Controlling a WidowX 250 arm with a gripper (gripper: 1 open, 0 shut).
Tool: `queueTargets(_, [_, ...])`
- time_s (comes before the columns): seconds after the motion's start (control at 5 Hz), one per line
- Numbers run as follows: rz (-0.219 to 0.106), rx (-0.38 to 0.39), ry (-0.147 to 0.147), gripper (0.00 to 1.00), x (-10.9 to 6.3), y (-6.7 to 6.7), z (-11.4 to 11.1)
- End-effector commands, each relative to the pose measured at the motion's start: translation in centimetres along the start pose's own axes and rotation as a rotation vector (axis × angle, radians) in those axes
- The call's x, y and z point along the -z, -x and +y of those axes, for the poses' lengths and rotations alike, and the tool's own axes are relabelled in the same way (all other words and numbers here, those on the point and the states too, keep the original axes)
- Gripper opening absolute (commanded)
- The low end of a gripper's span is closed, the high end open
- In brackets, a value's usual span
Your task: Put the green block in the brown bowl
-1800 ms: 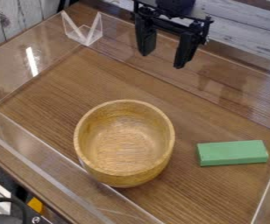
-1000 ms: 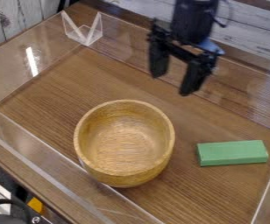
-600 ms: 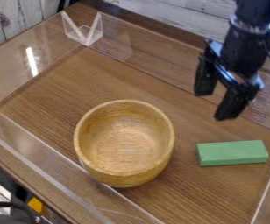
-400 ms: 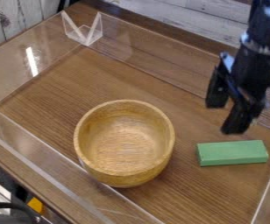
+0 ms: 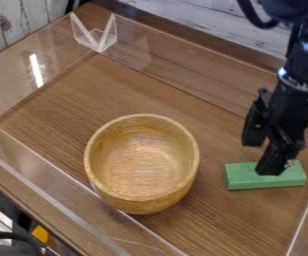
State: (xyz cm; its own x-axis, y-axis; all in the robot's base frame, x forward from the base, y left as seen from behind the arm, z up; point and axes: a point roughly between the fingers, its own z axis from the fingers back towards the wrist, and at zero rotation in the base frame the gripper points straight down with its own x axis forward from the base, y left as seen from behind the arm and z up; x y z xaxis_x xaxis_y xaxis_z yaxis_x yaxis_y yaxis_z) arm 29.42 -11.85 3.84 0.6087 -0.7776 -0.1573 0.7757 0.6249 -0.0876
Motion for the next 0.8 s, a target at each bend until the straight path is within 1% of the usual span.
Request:
queueTargets(0.0, [-0.055,0.046,-0.014,1.0,-1.2,-1.8,0.3])
queueTargets(0.2, [-0.047,0.063,0.006,1.0,-1.7,-2.2,0.6])
queueTargets(0.4, [-0.043,0.07,0.03,1.0,-2.3,-2.3,0.8])
queueTargets(0.6, [-0.048,0.02,0.061,1.0,-1.3,-2.4,0.2])
